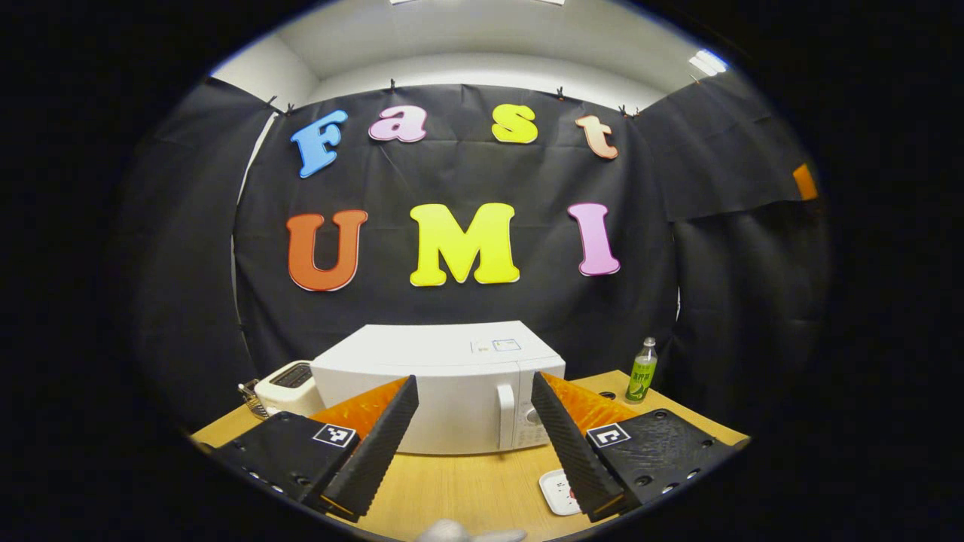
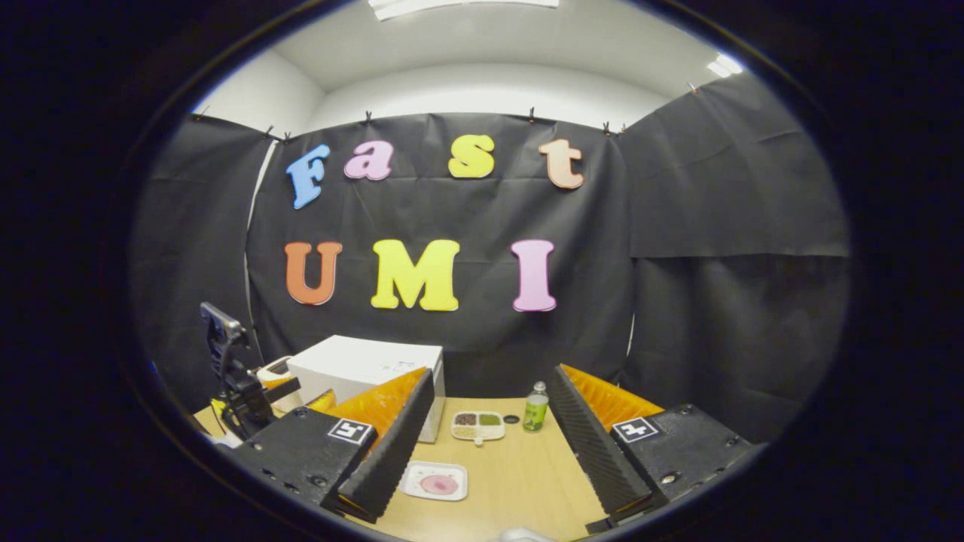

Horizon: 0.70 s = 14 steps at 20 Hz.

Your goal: Open the microwave oven with the left hand, put the food in, and close the microwave oven.

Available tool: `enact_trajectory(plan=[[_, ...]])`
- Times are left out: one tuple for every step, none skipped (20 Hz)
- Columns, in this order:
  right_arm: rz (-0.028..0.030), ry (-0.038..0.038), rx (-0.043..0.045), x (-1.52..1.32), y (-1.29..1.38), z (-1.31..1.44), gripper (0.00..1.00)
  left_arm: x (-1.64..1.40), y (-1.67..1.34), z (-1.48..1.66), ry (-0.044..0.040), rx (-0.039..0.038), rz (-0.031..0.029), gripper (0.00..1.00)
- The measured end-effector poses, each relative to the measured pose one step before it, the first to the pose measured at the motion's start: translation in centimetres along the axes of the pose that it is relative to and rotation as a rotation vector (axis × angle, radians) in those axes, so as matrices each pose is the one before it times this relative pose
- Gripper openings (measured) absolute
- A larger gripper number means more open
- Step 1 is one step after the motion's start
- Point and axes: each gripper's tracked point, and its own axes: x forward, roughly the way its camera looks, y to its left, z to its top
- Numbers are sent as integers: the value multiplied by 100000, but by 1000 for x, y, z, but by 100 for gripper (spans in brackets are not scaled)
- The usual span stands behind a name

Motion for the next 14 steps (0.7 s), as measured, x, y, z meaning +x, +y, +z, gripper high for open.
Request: enact_trajectory(plan=[[-1088, 931, -390, -81, -492, -271, 92, 1311, -747, -1332, 1419, -202, -944, 95], [-971, 1204, -355, -109, -426, -407, 92, 1366, -660, -1234, 1984, -129, -189, 95], [-999, 1233, -632, 124, -404, -466, 92, 1302, -293, -1295, 2109, 96, 300, 95], [-718, 767, -271, -100, -428, -461, 92, 1400, -281, -1288, 2210, 16, 563, 95], [-712, 668, 472, -273, -349, -502, 92, 1329, -269, -1124, 1967, 66, 615, 96], [-207, 797, 879, 46, -200, -278, 100, 1294, -205, -847, 1055, 279, 386, 96], [-397, 1551, 228, 21, -175, -617, 92, 1163, -147, -702, 716, 192, 258, 96], [-699, 1106, -127, 89, -308, -322, 92, 1107, -260, -521, 547, 244, -302, 96], [-982, 304, -122, 184, -351, -83, 92, 1020, -154, -460, -279, 260, -100, 96], [-1206, 383, -212, 32, -375, -160, 100, 936, -72, -263, -239, 449, 89, 95], [-1121, 815, -175, 30, -250, -353, 92, 822, 76, -485, 639, 291, 426, 93], [-624, 739, 232, -43, -147, -255, 92, 880, -133, -312, 283, -525, -325, 92], [51, 882, 382, -149, 27, -293, 100, 719, -133, -285, 582, -1229, -680, 90], [-359, 1087, 62, -52, -95, -183, 92, 616, -162, -395, 1584, -1259, -582, 88]])
